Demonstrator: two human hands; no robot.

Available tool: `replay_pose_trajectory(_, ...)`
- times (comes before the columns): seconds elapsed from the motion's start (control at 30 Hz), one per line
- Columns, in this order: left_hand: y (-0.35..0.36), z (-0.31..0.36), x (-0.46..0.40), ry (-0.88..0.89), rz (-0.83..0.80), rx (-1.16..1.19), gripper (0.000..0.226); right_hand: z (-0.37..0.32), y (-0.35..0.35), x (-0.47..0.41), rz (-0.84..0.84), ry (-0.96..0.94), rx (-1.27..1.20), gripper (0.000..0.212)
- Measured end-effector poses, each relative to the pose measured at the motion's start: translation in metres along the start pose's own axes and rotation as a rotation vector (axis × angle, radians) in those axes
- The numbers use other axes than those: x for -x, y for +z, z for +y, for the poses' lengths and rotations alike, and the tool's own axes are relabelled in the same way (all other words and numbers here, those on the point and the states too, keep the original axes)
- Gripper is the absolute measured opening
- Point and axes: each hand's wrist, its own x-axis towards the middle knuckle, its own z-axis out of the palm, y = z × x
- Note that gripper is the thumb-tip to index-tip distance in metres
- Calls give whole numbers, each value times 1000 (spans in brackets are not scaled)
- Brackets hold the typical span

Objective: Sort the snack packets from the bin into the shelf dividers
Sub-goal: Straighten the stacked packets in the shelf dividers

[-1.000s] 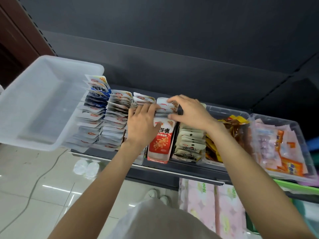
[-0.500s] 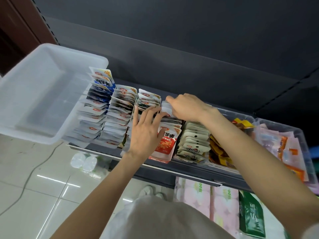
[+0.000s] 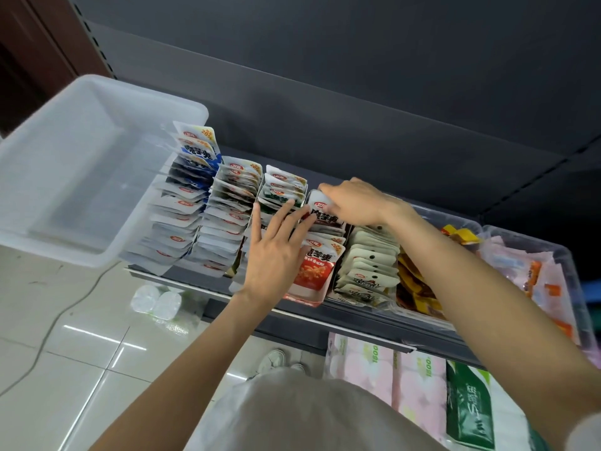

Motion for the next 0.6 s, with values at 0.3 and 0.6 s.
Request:
replay_pose_trajectory(0.3, -3, 2, 5, 21, -67, 9, 67, -10, -12, 5, -38, 51, -83, 32)
replay_pose_trajectory(0.6, -13, 27, -1, -103, 30, 320, 61, -12, -8, 62, 500, 259, -310, 39)
